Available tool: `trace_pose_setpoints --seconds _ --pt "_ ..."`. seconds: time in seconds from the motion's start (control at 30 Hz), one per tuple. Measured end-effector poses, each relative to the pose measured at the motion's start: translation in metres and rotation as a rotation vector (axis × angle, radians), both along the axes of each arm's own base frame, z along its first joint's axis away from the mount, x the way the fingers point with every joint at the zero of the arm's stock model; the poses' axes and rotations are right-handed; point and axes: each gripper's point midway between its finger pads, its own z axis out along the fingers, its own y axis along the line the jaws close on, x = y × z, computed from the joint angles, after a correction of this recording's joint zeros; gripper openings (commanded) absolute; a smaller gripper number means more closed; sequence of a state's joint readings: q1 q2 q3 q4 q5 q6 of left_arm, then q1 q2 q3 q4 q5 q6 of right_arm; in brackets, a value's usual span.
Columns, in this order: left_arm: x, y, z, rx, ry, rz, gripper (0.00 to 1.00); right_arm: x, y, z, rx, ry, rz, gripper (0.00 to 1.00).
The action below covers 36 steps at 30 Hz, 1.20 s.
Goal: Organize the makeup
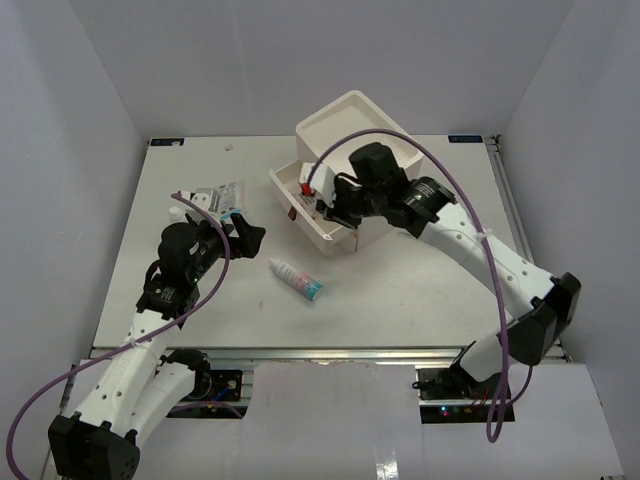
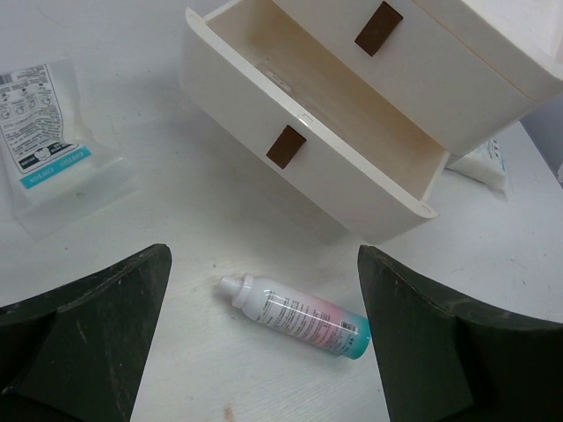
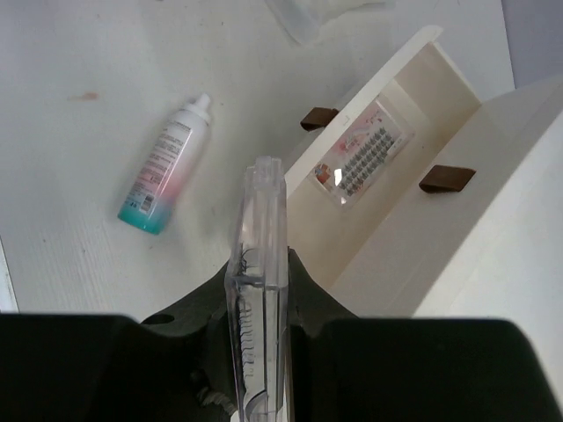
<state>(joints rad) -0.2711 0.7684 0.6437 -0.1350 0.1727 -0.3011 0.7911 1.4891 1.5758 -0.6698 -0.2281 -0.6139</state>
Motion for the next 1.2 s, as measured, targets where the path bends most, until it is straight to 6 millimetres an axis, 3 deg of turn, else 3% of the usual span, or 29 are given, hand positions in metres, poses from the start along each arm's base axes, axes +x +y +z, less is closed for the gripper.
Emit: trace_pose_setpoints --seconds 0.13,0.23,0.43,0.5,0.57,0.67,0.73,1.0,1.1,1.2 --pt "0.002 0.003 0.0 0.008 -0.003 0.017 0.98 0.039 0.044 0.008 0.029 -0.016 -0.097 0.16" --pt "0.002 0.004 0.0 0.01 -0.003 0.024 0.98 0.07 0.062 -0.005 0.023 -0.033 -0.194 0.2" --pt "0.002 0.006 0.002 0.01 -0.01 0.032 0.98 0.114 0.066 -0.061 -0.089 -0.063 -0.376 0.3" --pt "0.001 0.006 0.004 0.008 -0.018 0.032 0.98 0.125 0.063 -0.073 -0.123 -0.089 -0.424 0.36" --pt "0.0 0.006 0.006 0.006 -0.023 0.032 0.98 0.132 0.061 -0.076 -0.139 -0.121 -0.46 0.49" --pt "0.0 0.006 0.007 0.005 -0.028 0.032 0.98 0.14 0.059 -0.072 -0.138 -0.166 -0.5 0.7" --pt "0.0 0.006 0.007 0.005 -0.028 0.032 0.98 0.144 0.06 -0.067 -0.128 -0.191 -0.514 0.72" --pt "-0.001 0.006 0.008 0.004 -0.032 0.032 0.98 0.139 0.07 -0.062 -0.092 -0.187 -0.487 0.68" --pt "-0.001 0.006 0.008 0.003 -0.032 0.031 0.98 0.125 0.077 -0.051 -0.047 -0.14 -0.42 0.67" --pt "-0.002 0.005 0.008 0.002 -0.032 0.02 0.98 0.1 0.079 -0.025 0.013 -0.102 -0.316 0.66"
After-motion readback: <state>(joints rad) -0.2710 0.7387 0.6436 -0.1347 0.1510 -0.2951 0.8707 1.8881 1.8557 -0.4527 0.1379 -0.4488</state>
